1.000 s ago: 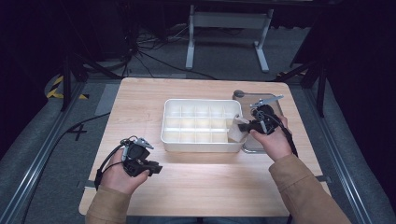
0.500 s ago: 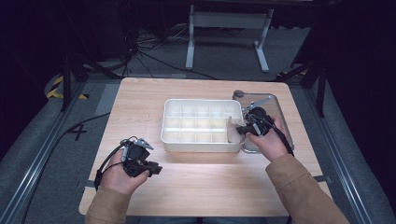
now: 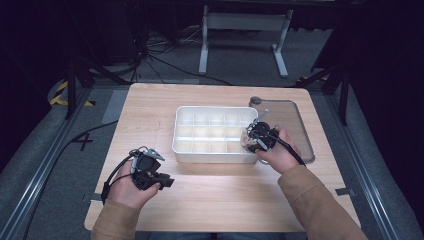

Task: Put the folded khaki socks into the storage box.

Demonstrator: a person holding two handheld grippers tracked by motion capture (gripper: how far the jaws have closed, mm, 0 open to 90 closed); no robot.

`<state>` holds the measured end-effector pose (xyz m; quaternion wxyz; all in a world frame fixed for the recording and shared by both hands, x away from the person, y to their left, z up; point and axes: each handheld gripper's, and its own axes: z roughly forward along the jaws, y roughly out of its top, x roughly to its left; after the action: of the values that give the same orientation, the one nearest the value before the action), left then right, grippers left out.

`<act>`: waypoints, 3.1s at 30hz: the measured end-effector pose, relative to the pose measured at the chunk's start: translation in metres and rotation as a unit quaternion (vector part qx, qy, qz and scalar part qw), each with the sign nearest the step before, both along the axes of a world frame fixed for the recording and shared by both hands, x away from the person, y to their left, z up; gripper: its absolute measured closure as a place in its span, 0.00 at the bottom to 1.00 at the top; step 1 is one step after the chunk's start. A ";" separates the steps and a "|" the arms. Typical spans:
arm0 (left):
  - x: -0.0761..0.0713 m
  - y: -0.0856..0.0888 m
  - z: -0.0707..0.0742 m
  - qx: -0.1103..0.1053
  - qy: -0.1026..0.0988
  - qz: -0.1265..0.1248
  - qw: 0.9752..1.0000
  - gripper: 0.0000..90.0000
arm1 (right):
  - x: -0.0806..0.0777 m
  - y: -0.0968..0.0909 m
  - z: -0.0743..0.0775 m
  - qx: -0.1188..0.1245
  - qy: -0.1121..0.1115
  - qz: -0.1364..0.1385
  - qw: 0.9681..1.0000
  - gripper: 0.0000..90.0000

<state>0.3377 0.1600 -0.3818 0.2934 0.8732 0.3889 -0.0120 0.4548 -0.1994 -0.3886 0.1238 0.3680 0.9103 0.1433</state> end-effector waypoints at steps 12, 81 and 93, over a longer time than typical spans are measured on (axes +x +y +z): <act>0.000 0.001 0.000 -0.002 0.000 0.000 1.000 0.82 | 0.011 0.012 -0.013 -0.038 0.041 -0.006 0.998 0.83; 0.001 -0.002 -0.001 0.002 0.003 -0.007 1.000 0.80 | 0.016 0.001 0.017 0.010 0.037 -0.032 0.999 0.84; 0.000 -0.003 -0.001 -0.003 0.009 -0.011 1.000 0.80 | -0.007 -0.022 0.049 0.072 0.005 -0.009 0.997 0.81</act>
<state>0.3382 0.1571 -0.3826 0.2922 0.8767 0.3814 -0.0239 0.4479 -0.2213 -0.3394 0.0932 0.3854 0.8947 0.2057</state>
